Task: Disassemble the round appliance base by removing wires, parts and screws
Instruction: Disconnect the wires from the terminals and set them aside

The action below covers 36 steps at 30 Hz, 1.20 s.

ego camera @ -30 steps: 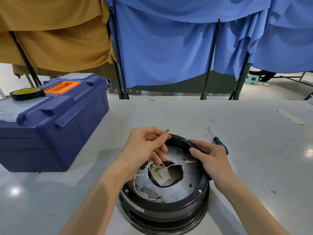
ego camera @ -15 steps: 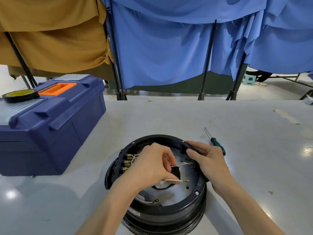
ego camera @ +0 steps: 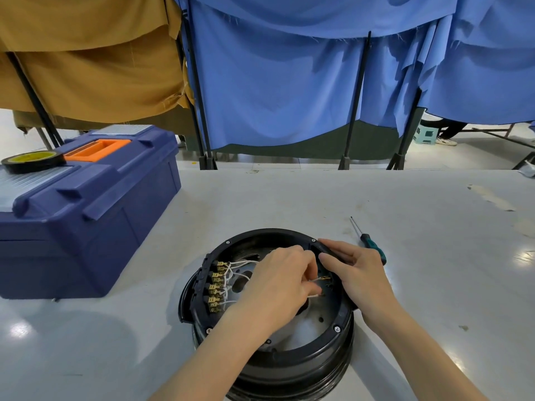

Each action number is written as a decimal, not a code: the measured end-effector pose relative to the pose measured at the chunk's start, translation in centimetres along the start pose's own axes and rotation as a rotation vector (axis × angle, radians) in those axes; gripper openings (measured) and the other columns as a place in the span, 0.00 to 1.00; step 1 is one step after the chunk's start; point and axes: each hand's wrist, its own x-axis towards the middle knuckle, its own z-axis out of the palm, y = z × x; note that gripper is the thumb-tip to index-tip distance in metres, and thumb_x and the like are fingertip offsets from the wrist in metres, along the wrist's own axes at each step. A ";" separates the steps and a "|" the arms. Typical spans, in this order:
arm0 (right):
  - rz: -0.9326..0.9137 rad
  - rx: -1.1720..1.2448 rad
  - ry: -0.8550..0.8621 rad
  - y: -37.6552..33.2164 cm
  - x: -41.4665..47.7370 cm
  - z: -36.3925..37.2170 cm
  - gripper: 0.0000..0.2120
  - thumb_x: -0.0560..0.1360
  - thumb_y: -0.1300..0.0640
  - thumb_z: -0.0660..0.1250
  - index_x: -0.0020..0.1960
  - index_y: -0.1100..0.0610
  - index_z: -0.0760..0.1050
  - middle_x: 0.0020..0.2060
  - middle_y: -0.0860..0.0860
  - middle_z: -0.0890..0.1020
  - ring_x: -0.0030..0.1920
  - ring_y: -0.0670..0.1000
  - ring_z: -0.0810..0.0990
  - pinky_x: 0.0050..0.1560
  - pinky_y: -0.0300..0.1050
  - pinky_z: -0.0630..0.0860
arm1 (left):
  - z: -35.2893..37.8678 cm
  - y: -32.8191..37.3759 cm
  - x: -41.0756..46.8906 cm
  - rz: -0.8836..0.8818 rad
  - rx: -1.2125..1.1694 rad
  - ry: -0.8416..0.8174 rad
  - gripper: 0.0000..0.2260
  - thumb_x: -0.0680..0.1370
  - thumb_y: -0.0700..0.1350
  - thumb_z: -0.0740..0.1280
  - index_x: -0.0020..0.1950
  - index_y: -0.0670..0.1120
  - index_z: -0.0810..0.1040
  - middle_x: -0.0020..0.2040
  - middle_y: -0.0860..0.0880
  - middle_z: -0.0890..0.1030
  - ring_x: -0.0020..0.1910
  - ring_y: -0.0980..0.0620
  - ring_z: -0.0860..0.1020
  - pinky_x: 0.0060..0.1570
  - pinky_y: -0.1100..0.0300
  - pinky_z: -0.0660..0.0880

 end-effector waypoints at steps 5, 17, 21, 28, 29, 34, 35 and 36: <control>0.007 0.017 -0.004 -0.1 0.0 0.0 0.14 0.75 0.65 0.69 0.52 0.47 0.82 0.47 0.44 0.86 0.50 0.42 0.84 0.56 0.41 0.78 | 0.0 0.8 0.2 0.009 0.061 0.034 0.05 0.77 0.49 0.68 0.45 0.51 0.73 0.43 0.55 0.73 0.44 0.53 0.70 0.41 0.58 0.63; -0.005 0.034 -0.011 -0.2 -0.1 0.0 0.14 0.74 0.66 0.69 0.51 0.48 0.82 0.46 0.46 0.86 0.48 0.43 0.84 0.52 0.37 0.79 | 0.4 0.6 0.0 0.030 0.043 -0.006 0.06 0.80 0.43 0.65 0.45 0.52 0.70 0.47 0.53 0.75 0.48 0.50 0.74 0.45 0.54 0.69; -0.034 0.023 -0.013 -0.1 0.0 0.1 0.17 0.74 0.67 0.69 0.47 0.43 0.81 0.44 0.42 0.86 0.47 0.40 0.84 0.48 0.31 0.78 | 0.2 0.6 -0.1 0.024 0.025 0.001 0.06 0.79 0.39 0.64 0.48 0.50 0.74 0.44 0.55 0.73 0.48 0.52 0.74 0.45 0.58 0.70; -0.037 0.026 -0.007 -0.2 0.0 0.0 0.18 0.74 0.67 0.69 0.46 0.43 0.81 0.44 0.41 0.86 0.47 0.40 0.84 0.49 0.32 0.79 | 0.2 1.7 0.0 0.032 0.202 -0.036 0.11 0.75 0.32 0.61 0.54 0.43 0.76 0.51 0.46 0.76 0.54 0.49 0.72 0.50 0.57 0.68; -0.037 0.031 -0.008 -0.2 0.0 0.0 0.17 0.74 0.67 0.69 0.47 0.44 0.81 0.44 0.41 0.86 0.47 0.40 0.84 0.48 0.32 0.78 | 0.3 1.8 0.0 0.020 0.220 -0.030 0.11 0.75 0.33 0.61 0.55 0.43 0.76 0.53 0.45 0.76 0.55 0.48 0.73 0.49 0.57 0.68; -0.037 0.032 -0.008 -0.2 0.1 0.0 0.17 0.74 0.67 0.69 0.48 0.45 0.81 0.45 0.42 0.86 0.47 0.40 0.84 0.50 0.33 0.79 | 0.6 2.2 -0.2 -0.043 0.270 0.006 0.11 0.75 0.36 0.62 0.56 0.45 0.75 0.54 0.46 0.80 0.55 0.45 0.76 0.47 0.55 0.70; -0.038 0.026 -0.009 -0.2 0.1 0.1 0.17 0.74 0.67 0.69 0.47 0.44 0.81 0.45 0.42 0.86 0.48 0.40 0.84 0.50 0.35 0.79 | 0.6 2.2 -0.2 -0.059 0.273 0.004 0.11 0.74 0.37 0.62 0.55 0.46 0.75 0.54 0.47 0.80 0.55 0.45 0.77 0.48 0.54 0.71; -0.039 0.025 -0.010 -0.2 0.1 0.0 0.17 0.74 0.67 0.69 0.46 0.44 0.81 0.44 0.41 0.86 0.48 0.41 0.84 0.51 0.35 0.79 | 0.6 2.2 -0.2 -0.072 0.272 0.001 0.11 0.74 0.37 0.62 0.55 0.46 0.75 0.54 0.47 0.81 0.54 0.44 0.77 0.49 0.53 0.72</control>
